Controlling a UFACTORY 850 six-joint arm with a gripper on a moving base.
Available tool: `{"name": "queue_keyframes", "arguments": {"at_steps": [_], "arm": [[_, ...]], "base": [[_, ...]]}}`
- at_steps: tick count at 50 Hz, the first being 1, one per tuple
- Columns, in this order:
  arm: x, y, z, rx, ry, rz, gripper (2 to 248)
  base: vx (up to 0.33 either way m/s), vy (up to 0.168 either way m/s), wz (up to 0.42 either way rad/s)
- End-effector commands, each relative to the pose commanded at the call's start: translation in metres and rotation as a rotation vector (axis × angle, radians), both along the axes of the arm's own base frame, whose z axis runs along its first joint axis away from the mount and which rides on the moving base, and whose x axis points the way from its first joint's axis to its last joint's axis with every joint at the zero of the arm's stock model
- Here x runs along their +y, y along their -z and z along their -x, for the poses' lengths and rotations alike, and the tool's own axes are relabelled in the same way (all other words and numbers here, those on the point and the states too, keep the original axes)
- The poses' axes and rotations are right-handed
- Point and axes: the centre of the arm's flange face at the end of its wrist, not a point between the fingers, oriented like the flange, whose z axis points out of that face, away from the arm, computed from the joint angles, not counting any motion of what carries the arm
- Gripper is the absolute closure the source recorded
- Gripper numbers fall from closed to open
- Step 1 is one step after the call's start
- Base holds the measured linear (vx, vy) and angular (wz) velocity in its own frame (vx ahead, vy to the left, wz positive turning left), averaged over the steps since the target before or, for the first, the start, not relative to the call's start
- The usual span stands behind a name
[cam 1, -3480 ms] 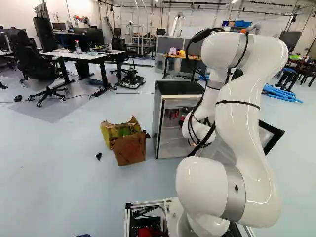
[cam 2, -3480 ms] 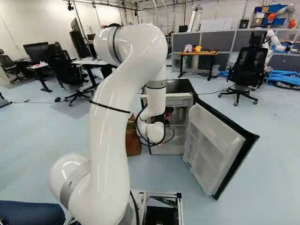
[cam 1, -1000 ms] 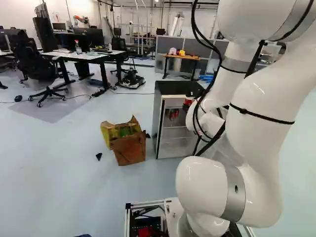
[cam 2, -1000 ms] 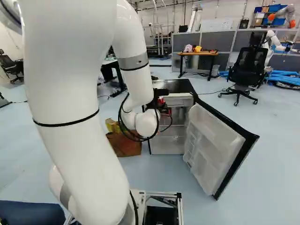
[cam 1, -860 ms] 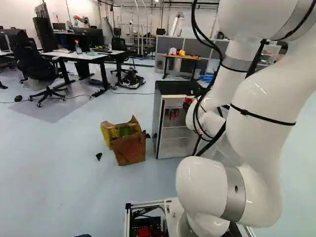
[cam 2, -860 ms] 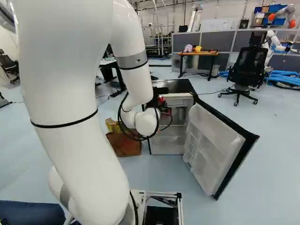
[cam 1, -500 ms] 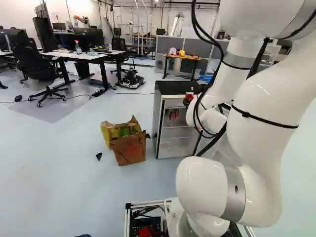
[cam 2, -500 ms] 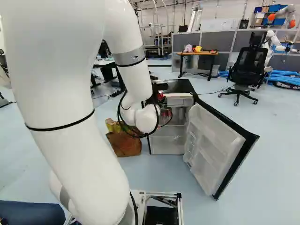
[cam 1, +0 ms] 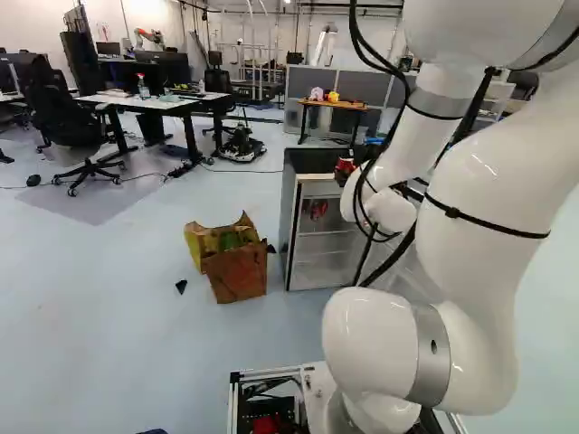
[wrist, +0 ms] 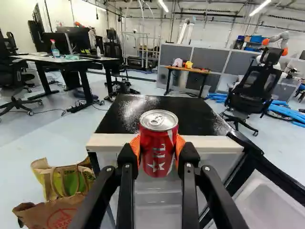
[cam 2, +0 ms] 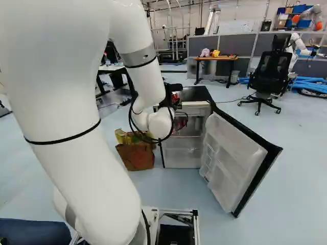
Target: Grab a drink from the fridge
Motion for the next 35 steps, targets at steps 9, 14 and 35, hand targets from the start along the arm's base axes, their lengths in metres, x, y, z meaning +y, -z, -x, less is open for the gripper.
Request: {"name": "queue_keyframes", "arguments": {"at_steps": [9, 14, 35], "arm": [[0.0, -0.007, -0.011, -0.017, -0.01, 0.008, 157], [0.0, -0.007, -0.018, -0.016, -0.015, 0.008, 157], [-0.003, -0.004, -0.048, -0.013, -0.031, 0.011, 157]], "base": [[0.0, 0.0, 0.0], [0.0, 0.0, 0.0], [0.0, 0.0, 0.0]]}}
